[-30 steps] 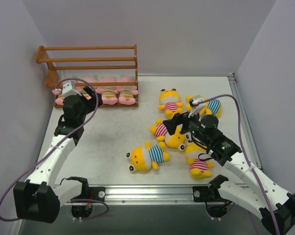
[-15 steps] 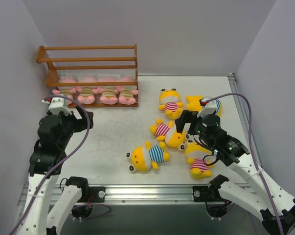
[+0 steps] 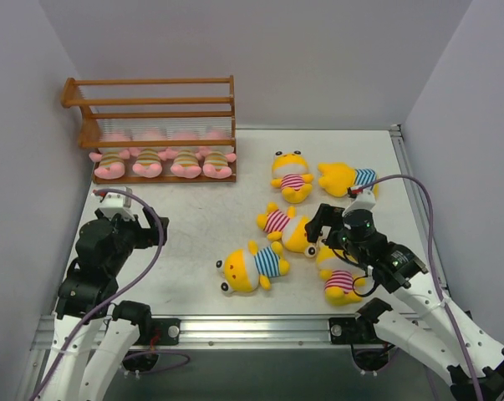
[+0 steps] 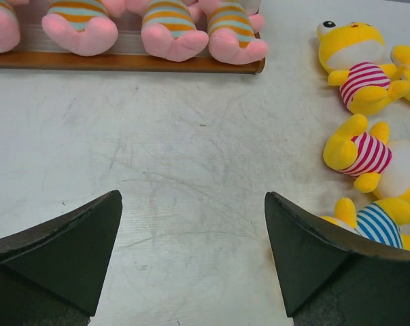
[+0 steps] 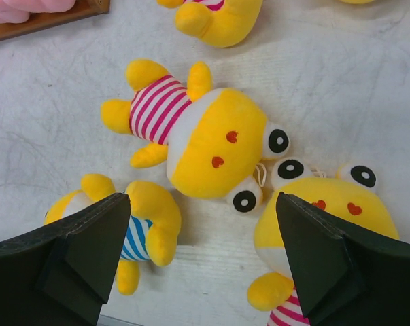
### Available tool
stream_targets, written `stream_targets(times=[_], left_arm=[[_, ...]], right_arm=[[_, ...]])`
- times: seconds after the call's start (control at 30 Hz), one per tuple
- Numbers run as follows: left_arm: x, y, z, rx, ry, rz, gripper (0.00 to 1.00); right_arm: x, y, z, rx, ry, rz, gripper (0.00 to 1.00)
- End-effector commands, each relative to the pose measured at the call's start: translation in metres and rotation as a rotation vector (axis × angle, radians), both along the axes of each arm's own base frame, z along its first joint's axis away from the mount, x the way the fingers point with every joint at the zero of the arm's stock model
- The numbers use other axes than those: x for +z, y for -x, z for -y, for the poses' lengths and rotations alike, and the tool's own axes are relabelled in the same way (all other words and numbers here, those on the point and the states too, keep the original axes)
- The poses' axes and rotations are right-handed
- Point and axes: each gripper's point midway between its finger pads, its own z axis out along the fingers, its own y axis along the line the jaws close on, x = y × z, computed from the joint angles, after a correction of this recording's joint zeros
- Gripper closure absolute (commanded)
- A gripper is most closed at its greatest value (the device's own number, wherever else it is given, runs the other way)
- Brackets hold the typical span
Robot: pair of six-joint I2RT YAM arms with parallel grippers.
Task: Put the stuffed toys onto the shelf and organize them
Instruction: Grab a stuffed toy with the right arm
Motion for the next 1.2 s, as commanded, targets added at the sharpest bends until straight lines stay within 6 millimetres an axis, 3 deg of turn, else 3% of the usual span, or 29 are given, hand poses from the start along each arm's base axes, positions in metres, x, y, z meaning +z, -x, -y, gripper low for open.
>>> stream_targets(times=[0.0, 0.23, 0.37, 0.53, 0.73, 0.9, 1.03, 1.13, 1.17], left_arm=[[0.018, -0.004, -0.005, 0.024, -0.014, 0.068, 0.06], [0.012, -0.006, -0.010, 0.056, -0.027, 0.046, 0.06], [0.010, -0.008, -0.015, 0.078, -0.044, 0.039, 0.06], [0.008, -0.012, -0.015, 0.079, -0.049, 0.026, 0.06], [0.008, -0.010, -0.014, 0.073, -0.049, 0.028, 0.06], [0.010, -0.009, -0.014, 0.075, -0.047, 0.035, 0.06], [0.010, -0.008, -0.014, 0.078, -0.048, 0.039, 0.06], [0.009, -0.009, -0.013, 0.071, -0.048, 0.034, 0.06], [0.009, -0.009, -0.013, 0.070, -0.048, 0.033, 0.06]], right_arm=[[-0.005, 0.000, 0.002, -0.041, -0.013, -0.029, 0.08], [-0.029, 0.002, -0.031, 0.164, 0.043, -0.129, 0.15], [-0.027, -0.005, -0.038, 0.203, 0.090, -0.129, 0.15], [-0.042, -0.023, -0.026, 0.041, 0.135, -0.172, 0.15], [-0.066, -0.031, -0.019, -0.138, 0.043, -0.185, 0.16], [-0.071, -0.044, -0.037, -0.129, -0.061, -0.155, 0.19], [-0.093, -0.048, -0.043, -0.142, -0.077, -0.187, 0.22], [-0.104, -0.048, -0.043, -0.144, -0.070, -0.199, 0.31], [-0.106, -0.047, -0.041, -0.142, -0.059, -0.204, 0.39]])
